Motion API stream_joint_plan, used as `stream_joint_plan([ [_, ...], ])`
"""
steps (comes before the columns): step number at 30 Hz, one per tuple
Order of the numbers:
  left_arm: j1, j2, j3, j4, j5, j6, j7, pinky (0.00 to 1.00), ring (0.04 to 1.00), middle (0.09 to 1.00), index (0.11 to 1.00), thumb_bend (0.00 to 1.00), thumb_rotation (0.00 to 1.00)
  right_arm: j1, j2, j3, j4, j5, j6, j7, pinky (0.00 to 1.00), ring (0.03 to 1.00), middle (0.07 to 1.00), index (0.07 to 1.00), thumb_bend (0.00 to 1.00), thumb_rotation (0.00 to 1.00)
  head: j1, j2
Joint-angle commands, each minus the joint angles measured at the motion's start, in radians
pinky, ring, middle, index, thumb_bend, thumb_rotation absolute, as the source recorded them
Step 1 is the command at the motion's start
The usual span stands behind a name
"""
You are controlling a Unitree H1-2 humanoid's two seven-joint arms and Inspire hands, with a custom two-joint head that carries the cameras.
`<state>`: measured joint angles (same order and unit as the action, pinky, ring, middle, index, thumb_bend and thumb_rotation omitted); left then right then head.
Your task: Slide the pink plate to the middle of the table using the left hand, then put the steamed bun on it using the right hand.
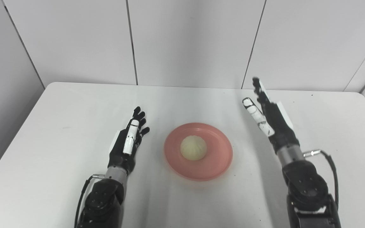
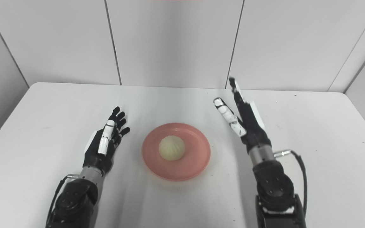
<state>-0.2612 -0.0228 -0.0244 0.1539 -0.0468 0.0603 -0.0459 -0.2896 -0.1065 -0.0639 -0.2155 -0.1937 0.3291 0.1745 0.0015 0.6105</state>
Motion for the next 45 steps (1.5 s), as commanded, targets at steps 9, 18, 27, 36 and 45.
stream_joint_plan([
  [9,0.056,-0.012,-0.027,-0.004,0.008,0.002,-0.009,1.00,1.000,1.000,1.000,0.50,1.00,0.044,0.070,-0.044,-0.027,0.215,0.063,-0.032,1.00,1.000,1.000,1.000,0.39,1.00,-0.014,0.000],
  [18,0.087,-0.022,-0.025,0.000,0.009,-0.025,-0.002,1.00,0.996,1.000,1.000,0.43,1.00,0.082,0.099,-0.045,-0.040,0.270,0.086,-0.076,1.00,1.000,1.000,1.000,0.31,1.00,-0.016,-0.001],
  [27,0.122,-0.021,-0.022,-0.035,-0.027,0.024,-0.028,1.00,0.998,1.000,1.000,0.43,1.00,0.131,0.118,-0.038,-0.020,0.282,0.069,-0.120,1.00,1.000,1.000,1.000,0.27,1.00,-0.011,0.007],
  [36,0.119,-0.008,-0.014,-0.041,-0.073,0.089,-0.063,1.00,0.995,1.000,1.000,0.41,1.00,0.151,0.122,-0.022,0.054,0.289,-0.007,-0.125,1.00,1.000,1.000,1.000,0.24,1.00,-0.003,0.011],
  [45,0.085,0.006,-0.023,0.004,-0.078,0.110,-0.085,1.00,0.986,0.997,1.000,0.39,1.00,0.143,0.100,-0.015,0.164,0.299,-0.094,-0.110,1.00,1.000,1.000,1.000,0.24,1.00,0.010,0.014],
])
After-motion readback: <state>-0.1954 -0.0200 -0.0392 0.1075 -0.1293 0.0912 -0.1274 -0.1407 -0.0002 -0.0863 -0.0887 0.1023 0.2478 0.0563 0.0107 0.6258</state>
